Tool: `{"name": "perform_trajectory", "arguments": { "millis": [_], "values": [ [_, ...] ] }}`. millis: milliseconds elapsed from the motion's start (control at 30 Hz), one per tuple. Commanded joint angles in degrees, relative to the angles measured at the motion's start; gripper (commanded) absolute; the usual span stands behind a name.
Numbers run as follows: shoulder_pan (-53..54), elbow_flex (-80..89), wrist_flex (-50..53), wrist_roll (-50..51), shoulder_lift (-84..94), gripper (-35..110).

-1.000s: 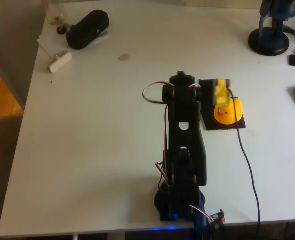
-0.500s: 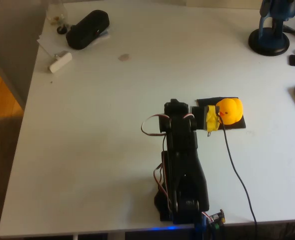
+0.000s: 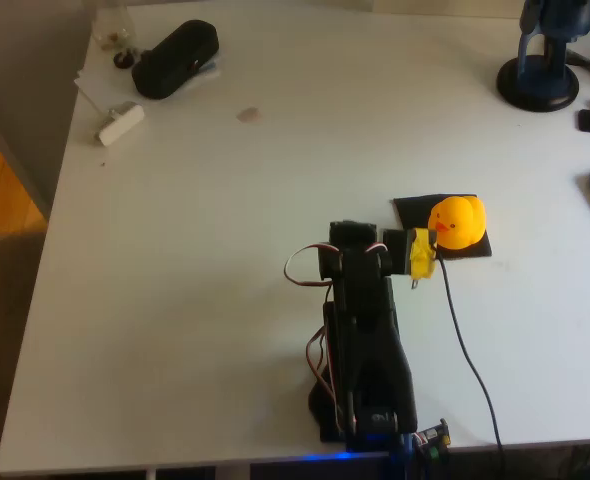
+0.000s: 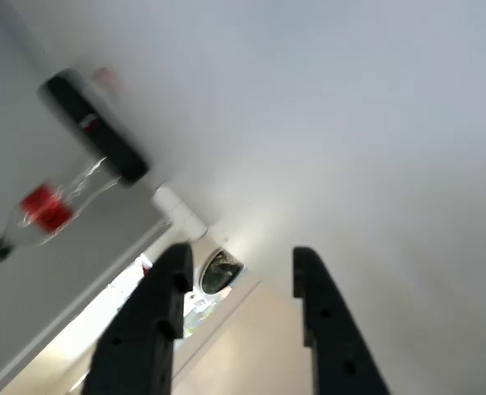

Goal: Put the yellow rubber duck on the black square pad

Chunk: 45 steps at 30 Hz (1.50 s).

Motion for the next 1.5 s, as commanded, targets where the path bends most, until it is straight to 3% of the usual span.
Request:
{"name": "perform_trajectory", "arguments": {
  "millis": [0, 1467],
  "values": [
    [0.00, 1.32, -0.26, -0.97, 4.92, 13],
    [0.00, 3.87, 0.35, -0.88, 8.96, 14]
  ]
}}
